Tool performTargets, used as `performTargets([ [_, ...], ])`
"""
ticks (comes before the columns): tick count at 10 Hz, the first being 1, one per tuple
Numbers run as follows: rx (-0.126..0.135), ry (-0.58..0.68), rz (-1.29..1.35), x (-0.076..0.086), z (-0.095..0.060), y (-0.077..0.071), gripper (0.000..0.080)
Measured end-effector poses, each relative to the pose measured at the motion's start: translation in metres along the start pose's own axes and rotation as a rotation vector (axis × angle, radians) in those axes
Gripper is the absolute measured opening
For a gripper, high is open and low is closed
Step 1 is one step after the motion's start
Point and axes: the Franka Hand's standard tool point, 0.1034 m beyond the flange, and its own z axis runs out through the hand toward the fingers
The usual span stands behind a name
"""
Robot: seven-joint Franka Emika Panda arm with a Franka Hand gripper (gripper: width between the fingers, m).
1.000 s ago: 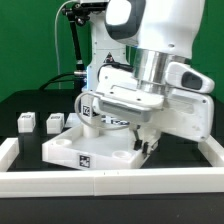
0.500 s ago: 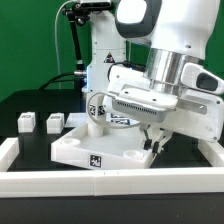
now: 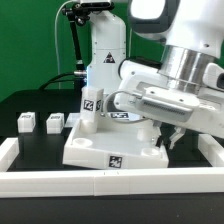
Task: Assemble square table
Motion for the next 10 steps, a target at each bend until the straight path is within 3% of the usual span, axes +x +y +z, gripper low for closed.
performTargets([
  [4, -0.001, 0.008, 0.014, 0.002, 0.006, -0.003, 0.0061],
  [5, 0.015, 0.021, 0.022, 0.006, 0.006, 0.0, 0.0061],
  [9, 0.044, 0.046, 0.06, 0.015, -0.011, 0.035, 0.0061],
  [10, 0.041, 0.046, 0.058, 0.016, -0.014, 0.042, 0.0061],
])
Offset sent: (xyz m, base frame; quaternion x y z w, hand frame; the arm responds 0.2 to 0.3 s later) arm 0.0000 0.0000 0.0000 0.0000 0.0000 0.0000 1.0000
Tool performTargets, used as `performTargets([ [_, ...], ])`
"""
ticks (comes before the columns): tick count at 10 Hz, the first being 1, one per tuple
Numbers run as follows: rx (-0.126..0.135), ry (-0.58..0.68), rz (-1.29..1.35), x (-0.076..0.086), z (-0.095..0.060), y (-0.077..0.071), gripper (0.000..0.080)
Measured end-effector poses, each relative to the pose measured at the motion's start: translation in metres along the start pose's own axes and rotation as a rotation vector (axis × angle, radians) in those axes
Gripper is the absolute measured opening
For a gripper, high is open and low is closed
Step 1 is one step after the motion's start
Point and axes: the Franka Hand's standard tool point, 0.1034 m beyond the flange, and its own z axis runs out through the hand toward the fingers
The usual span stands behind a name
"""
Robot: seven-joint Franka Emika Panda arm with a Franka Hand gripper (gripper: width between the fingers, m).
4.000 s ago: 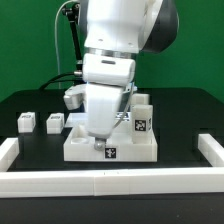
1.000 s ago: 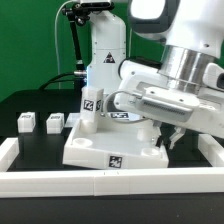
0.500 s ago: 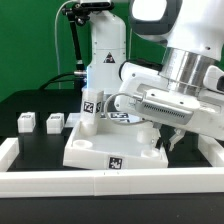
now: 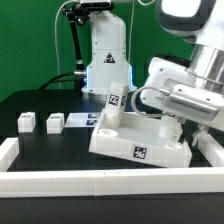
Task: Assemble square table
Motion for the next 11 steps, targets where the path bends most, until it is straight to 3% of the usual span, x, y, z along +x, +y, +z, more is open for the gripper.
performTargets([
  [4, 0.01, 0.012, 0.006, 0.002, 0.004, -0.004, 0.0061],
  [5, 0.045, 0.034, -0.01, 0.007, 0.001, 0.001, 0.0061],
  [6, 0.06, 0.041, -0.028, 0.006, -0.006, 0.009, 0.0061],
  [8, 0.086, 0.047, -0.033, -0.003, -0.017, 0.018, 0.0061],
  [11, 0.107, 0.061, -0.032, -0.014, -0.015, 0.024, 0.0061],
])
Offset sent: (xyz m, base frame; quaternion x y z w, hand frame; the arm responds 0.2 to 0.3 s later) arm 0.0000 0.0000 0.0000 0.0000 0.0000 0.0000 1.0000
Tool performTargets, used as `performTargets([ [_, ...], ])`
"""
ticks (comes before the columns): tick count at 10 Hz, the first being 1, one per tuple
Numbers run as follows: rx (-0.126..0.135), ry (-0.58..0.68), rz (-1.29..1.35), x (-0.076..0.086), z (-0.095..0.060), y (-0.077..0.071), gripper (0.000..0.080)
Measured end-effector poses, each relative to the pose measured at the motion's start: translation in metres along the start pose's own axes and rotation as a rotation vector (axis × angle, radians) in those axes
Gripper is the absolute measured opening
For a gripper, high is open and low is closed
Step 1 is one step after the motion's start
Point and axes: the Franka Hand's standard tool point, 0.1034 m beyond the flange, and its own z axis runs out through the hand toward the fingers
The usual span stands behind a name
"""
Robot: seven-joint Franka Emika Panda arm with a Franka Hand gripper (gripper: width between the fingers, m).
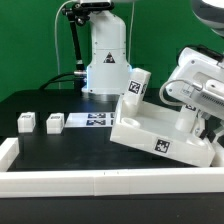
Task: Assemble square table
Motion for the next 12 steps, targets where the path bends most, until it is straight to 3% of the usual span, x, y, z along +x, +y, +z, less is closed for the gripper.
performTargets([
  [5, 0.002, 0.003, 0.001, 0.0, 0.001, -0.001, 0.0061],
  [8, 0.063, 0.029, -0.017, -0.006, -0.007, 0.006, 0.0061],
  [12, 0.073, 0.038, -0.021, -0.014, -0.003, 0.007, 0.0061],
])
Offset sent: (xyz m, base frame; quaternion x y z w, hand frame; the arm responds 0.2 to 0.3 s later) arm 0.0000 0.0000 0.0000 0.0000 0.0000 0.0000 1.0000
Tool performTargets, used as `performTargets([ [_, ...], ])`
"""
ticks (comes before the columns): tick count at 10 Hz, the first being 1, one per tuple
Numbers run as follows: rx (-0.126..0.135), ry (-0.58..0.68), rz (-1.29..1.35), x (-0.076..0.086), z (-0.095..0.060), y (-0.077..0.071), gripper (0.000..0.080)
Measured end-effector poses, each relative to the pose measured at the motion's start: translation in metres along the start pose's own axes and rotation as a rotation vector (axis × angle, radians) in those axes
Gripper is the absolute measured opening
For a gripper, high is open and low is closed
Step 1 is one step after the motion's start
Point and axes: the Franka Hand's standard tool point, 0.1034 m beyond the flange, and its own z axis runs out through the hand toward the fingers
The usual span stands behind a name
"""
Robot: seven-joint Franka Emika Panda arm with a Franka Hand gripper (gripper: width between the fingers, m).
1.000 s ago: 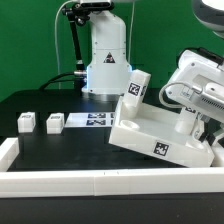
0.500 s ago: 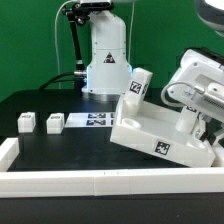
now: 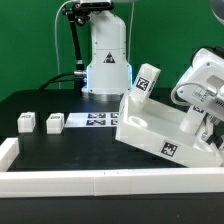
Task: Assemble square table
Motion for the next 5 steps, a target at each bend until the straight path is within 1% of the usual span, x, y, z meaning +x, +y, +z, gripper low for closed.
performTargets([
  [3, 0.001, 0.0, 0.001, -0.0004, 0.0001, -0.0011, 0.0061],
  [4, 0.003, -0.001, 0.004, -0.0016, -0.0016, -0.0035, 0.0135],
  [5, 0.004, -0.004, 0.007, -0.003, -0.0035, -0.0054, 0.0135],
])
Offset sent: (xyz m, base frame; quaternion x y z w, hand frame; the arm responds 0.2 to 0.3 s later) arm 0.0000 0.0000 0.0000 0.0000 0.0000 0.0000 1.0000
